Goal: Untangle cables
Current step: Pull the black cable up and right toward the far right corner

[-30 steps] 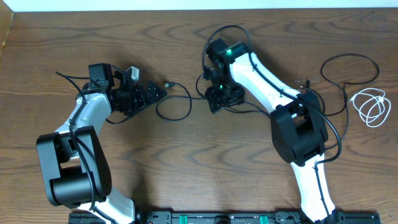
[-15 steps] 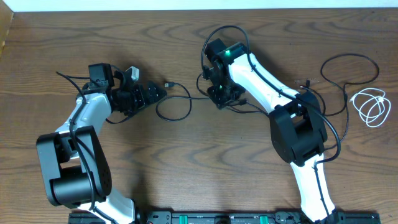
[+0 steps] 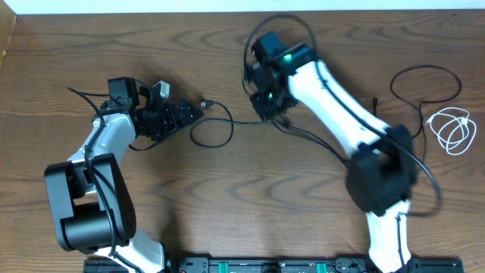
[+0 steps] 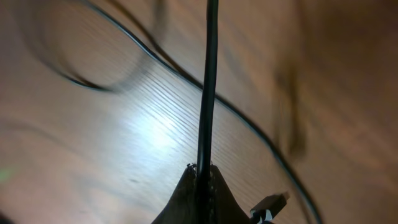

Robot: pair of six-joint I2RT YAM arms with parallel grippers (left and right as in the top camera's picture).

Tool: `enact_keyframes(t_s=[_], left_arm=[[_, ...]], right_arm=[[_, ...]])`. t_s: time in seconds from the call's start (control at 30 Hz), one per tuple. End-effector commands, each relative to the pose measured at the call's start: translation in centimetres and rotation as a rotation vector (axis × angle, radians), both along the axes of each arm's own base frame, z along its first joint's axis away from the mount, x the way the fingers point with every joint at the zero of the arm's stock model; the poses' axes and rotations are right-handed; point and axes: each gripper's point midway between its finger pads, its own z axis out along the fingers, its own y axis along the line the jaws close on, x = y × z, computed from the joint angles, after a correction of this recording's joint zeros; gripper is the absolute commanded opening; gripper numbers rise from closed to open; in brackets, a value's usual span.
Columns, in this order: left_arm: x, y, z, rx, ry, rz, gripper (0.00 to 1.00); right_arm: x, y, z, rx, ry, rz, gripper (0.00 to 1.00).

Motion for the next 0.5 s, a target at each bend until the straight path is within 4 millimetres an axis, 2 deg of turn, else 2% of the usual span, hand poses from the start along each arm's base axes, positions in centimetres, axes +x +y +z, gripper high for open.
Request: enact_keyframes(t_s=[0.0,0.2,0.33,0.47], left_arm=[[0.1,0.3,-0.4,0.009,0.008,0.005,0.98],[0.0,0.3,-0.4,0.009,0.009,0.005,0.98],[0.0,0.3,-0.4,0.009,0.009,0.005,0.98],[0.1,0.3,-0.4,0.009,0.008,0.005,0.98]], right_arm=[[0.0,1.3,10.3,0.186,-0.200,0.041,0.01],[-0.9,0.3,20.7,0.334,-0.459,0.041,0.01],[-2.2,-0.6,25.2,0.387,-0.568,0.040,0.01],[-2.6,-2.5,27.6,0.357,-0.659,-0.007,0.01]])
